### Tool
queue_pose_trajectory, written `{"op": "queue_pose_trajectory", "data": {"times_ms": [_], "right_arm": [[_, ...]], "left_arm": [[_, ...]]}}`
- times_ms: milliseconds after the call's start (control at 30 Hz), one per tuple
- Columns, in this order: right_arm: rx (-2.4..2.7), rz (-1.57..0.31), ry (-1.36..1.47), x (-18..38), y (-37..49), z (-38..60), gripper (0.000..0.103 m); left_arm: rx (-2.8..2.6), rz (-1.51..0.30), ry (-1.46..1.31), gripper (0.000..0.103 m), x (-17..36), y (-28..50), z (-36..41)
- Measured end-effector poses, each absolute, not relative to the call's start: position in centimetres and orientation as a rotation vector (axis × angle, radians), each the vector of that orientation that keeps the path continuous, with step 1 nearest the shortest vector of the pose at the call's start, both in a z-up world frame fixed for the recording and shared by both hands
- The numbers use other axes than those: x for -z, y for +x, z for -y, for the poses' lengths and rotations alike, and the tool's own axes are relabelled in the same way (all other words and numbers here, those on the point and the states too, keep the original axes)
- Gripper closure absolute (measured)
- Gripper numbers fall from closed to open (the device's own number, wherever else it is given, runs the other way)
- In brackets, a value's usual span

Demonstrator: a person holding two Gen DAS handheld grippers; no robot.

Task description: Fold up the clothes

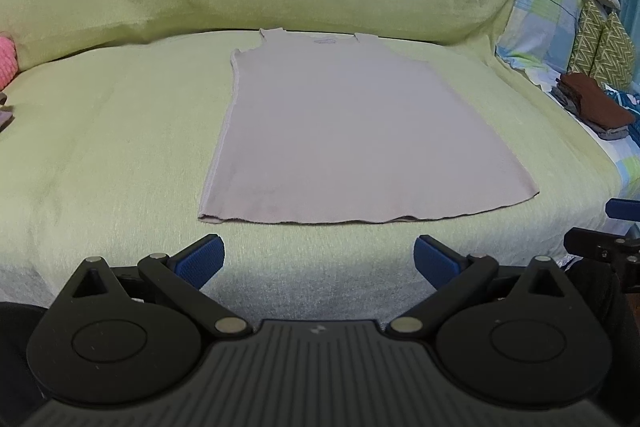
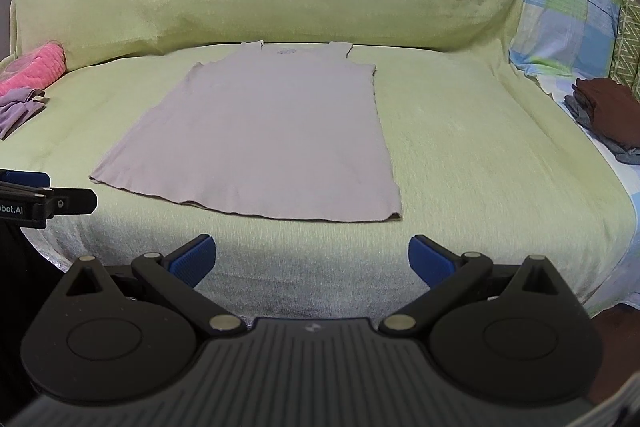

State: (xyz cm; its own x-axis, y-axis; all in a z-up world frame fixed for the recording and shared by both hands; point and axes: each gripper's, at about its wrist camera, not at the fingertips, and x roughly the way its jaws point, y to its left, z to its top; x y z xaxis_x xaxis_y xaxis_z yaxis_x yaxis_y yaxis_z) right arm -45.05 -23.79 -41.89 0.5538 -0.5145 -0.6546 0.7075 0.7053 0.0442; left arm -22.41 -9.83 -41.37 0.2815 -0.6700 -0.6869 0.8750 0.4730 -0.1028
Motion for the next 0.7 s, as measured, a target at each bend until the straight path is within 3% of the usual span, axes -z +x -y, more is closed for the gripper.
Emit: {"op": "queue_pose_trajectory", "data": {"times_ms": [700], "right_arm": [[0.727, -0.660, 0.321, 41.96, -45.04, 23.86, 0.002]], "left_arm": [[1.077, -0.740, 0.294, 0.001, 41.21, -22.51, 9.77]]}}
